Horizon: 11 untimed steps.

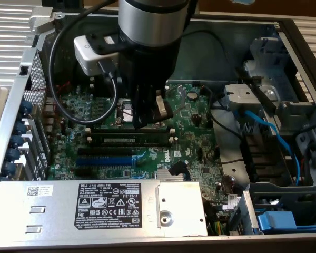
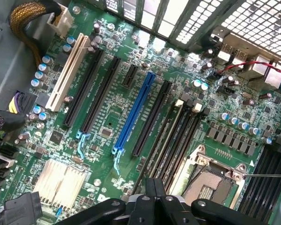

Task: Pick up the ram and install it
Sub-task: 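Press down the ram until it locks into place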

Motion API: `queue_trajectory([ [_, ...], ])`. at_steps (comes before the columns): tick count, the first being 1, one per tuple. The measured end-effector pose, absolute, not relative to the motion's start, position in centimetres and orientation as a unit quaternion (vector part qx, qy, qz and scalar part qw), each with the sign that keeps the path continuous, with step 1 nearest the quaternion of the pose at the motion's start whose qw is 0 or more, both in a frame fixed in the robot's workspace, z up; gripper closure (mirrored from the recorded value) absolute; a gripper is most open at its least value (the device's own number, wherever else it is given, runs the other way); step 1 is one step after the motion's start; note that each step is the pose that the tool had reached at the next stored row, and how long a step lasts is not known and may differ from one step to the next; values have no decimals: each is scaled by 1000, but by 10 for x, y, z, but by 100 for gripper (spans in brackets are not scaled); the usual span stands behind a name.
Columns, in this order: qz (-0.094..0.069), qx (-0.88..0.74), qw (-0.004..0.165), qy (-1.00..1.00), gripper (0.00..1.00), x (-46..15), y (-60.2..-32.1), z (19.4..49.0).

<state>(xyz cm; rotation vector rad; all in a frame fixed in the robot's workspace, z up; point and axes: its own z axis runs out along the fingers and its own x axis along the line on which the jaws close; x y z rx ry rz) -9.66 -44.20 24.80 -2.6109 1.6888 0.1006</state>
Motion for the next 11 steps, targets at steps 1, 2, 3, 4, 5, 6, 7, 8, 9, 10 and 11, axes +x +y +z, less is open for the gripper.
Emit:
queue_trajectory([
  [1, 32, -842, 15, 539, 89, -97, -442, 248],
  [2, 32, -844, 15, 534, 89, -97, -442, 248],
  [3, 33, -847, 15, 530, 89, -97, -442, 248],
  [4, 33, -850, 15, 526, 89, -97, -442, 248],
  [5, 33, -852, 14, 522, 89, -97, -442, 248],
  [6, 33, -854, 14, 519, 89, -96, -442, 248],
  [7, 33, -857, 14, 515, 89, -96, -442, 248],
  [8, 33, -859, 14, 511, 89, -96, -442, 248],
  [9, 33, -862, 14, 506, 89, -96, -442, 248],
  [10, 33, -865, 14, 501, 89, -96, -442, 248],
  [11, 33, -868, 14, 496, 89, -96, -442, 248],
])
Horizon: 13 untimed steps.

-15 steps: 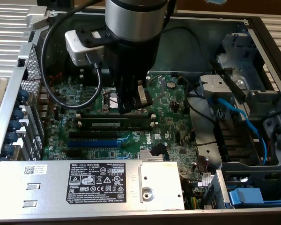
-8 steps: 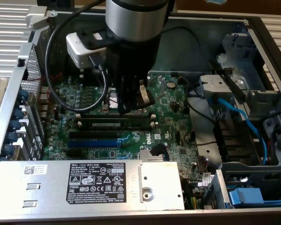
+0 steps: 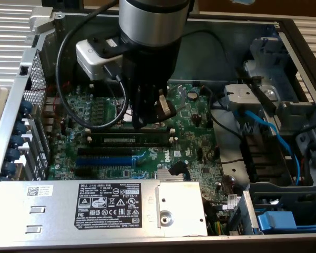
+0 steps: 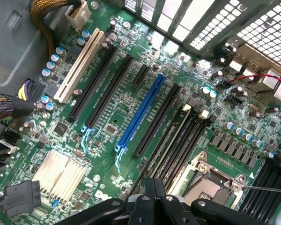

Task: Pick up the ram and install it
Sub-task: 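Press down the ram until it locks into place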

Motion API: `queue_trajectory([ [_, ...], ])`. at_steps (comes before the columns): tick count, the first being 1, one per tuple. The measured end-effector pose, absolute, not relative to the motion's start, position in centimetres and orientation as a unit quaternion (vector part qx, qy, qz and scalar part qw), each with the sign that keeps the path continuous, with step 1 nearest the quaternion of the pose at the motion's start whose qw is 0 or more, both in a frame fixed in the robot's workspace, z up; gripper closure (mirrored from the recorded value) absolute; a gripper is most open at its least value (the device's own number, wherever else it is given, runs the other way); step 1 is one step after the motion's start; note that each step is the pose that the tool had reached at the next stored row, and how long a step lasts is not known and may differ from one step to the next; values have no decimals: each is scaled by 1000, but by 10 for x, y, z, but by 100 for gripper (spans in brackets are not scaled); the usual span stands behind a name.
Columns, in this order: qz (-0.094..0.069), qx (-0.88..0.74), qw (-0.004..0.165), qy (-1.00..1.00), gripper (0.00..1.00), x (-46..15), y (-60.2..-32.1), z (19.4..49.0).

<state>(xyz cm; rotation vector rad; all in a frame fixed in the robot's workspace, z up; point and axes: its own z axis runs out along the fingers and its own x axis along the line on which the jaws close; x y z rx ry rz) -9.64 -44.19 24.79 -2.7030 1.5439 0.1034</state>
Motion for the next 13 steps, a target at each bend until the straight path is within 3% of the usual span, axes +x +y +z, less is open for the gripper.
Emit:
queue_trajectory([
  [13, 35, -917, 10, 397, 89, -96, -442, 248],
])
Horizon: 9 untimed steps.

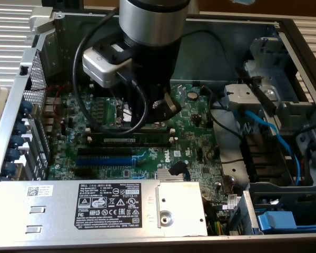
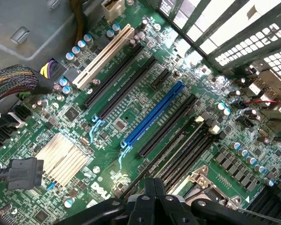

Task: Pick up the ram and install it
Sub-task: 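Press down the ram until it locks into place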

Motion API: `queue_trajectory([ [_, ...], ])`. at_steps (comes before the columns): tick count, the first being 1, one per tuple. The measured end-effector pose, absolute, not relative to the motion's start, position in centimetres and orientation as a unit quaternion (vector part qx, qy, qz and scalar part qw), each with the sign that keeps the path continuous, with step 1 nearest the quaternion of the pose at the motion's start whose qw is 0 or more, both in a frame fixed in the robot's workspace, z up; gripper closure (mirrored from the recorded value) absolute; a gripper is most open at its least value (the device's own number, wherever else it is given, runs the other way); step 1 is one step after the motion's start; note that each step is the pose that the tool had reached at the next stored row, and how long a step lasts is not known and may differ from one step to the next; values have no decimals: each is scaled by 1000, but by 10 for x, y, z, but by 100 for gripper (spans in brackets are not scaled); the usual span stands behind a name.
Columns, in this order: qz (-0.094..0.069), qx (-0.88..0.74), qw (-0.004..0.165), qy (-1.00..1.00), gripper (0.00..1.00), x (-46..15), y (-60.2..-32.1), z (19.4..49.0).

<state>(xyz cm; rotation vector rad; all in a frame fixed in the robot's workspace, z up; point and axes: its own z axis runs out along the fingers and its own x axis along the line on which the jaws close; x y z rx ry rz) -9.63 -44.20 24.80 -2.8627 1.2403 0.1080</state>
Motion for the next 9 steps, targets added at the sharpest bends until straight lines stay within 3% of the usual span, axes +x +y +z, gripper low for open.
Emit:
queue_trajectory([
  [9, 35, -946, 7, 322, 89, -96, -442, 248],
])
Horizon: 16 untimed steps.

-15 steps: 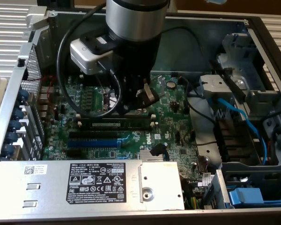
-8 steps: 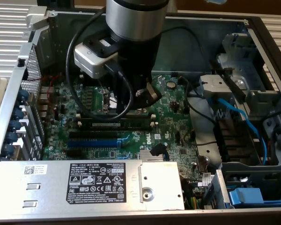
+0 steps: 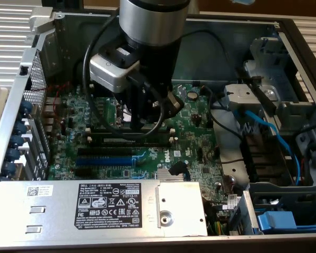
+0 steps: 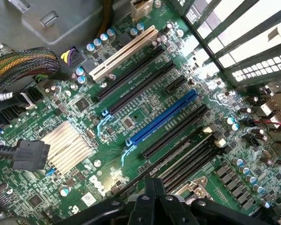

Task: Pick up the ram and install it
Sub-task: 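Press down the ram until it locks into place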

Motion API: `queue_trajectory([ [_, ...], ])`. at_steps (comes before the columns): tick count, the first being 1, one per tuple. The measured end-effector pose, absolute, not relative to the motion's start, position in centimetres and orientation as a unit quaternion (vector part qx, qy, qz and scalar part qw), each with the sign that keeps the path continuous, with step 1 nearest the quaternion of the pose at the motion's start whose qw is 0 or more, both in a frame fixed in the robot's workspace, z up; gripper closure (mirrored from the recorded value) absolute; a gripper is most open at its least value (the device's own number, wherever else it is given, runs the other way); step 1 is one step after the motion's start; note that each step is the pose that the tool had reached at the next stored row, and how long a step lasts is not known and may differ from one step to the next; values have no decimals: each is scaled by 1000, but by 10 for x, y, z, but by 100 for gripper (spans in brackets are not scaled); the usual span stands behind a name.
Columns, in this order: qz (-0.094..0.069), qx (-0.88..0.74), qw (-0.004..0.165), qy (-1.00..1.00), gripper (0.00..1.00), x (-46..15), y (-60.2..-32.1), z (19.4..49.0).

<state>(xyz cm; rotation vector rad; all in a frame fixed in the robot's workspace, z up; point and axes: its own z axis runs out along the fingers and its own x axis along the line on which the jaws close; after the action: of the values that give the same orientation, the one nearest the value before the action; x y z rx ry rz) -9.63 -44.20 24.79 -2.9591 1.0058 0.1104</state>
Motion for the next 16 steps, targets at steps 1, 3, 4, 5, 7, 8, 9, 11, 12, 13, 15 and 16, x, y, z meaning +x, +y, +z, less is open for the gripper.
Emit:
queue_trajectory([
  [1, 35, -949, 7, 313, 89, -96, -442, 248],
  [3, 35, -955, 6, 295, 89, -96, -442, 248],
  [4, 36, -957, 6, 287, 89, -96, -442, 248],
  [5, 36, -960, 6, 278, 89, -96, -442, 248],
  [7, 36, -965, 5, 261, 89, -96, -442, 248],
  [8, 36, -967, 5, 251, 89, -96, -442, 248],
  [9, 36, -969, 4, 242, 89, -96, -442, 248],
  [11, 36, -974, 4, 225, 89, -96, -442, 248],
  [12, 36, -976, 3, 216, 89, -96, -442, 248],
  [13, 36, -978, 3, 207, 89, -96, -442, 248],
  [15, 36, -981, 2, 189, 89, -96, -442, 248],
  [16, 36, -983, 2, 180, 89, -96, -442, 248],
])
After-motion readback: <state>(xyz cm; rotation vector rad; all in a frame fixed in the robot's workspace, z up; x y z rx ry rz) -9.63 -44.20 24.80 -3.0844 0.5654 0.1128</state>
